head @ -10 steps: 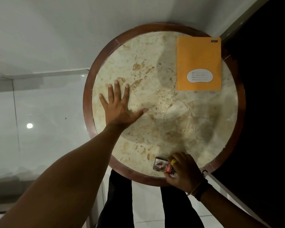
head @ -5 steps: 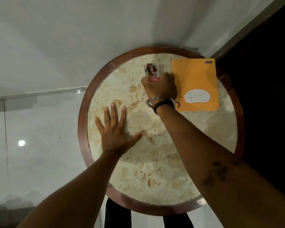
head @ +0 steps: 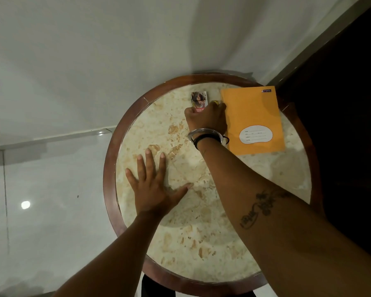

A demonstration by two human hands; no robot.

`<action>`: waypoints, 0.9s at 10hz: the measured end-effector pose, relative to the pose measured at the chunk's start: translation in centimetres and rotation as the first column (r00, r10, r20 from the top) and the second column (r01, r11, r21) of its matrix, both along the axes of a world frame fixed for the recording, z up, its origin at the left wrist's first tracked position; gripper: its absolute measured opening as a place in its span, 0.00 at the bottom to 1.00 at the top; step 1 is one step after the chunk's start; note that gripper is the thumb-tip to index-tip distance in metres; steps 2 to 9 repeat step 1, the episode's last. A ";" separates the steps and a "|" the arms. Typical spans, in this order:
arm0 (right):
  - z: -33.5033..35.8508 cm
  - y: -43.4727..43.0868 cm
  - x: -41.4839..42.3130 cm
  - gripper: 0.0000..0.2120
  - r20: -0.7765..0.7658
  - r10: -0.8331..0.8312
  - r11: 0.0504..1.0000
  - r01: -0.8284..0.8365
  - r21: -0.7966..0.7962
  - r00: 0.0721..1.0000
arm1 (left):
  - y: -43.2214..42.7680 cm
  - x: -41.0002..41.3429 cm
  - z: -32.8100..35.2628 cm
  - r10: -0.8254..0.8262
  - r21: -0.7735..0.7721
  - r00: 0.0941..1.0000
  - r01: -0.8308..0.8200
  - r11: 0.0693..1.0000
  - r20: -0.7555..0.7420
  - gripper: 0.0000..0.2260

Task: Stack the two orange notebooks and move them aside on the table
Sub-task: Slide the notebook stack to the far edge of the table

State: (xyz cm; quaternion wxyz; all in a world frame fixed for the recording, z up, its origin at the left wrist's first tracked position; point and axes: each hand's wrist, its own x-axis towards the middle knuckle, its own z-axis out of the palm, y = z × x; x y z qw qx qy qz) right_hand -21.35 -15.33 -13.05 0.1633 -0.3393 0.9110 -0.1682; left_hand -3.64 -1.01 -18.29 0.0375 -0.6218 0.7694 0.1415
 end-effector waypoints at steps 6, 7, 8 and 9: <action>0.2 0.2 -0.2 0.23 0.010 -0.002 1.000 0.002 0.013 1.000 | -0.1 -0.2 -0.2 0.009 -0.029 1.000 -0.009 1.000 -0.017 0.52; 0.2 0.2 -0.2 0.23 0.010 -0.002 1.000 0.002 0.013 1.000 | -0.1 -0.2 -0.2 0.009 -0.029 1.000 -0.009 1.000 -0.017 0.52; 0.2 0.2 -0.2 0.23 0.010 -0.002 1.000 0.002 0.013 1.000 | -0.1 -0.2 -0.2 0.009 -0.029 1.000 -0.009 1.000 -0.017 0.52; 0.2 0.2 -0.2 0.23 0.010 -0.002 1.000 0.002 0.013 1.000 | -0.1 -0.2 -0.2 0.009 -0.029 1.000 -0.009 1.000 -0.017 0.52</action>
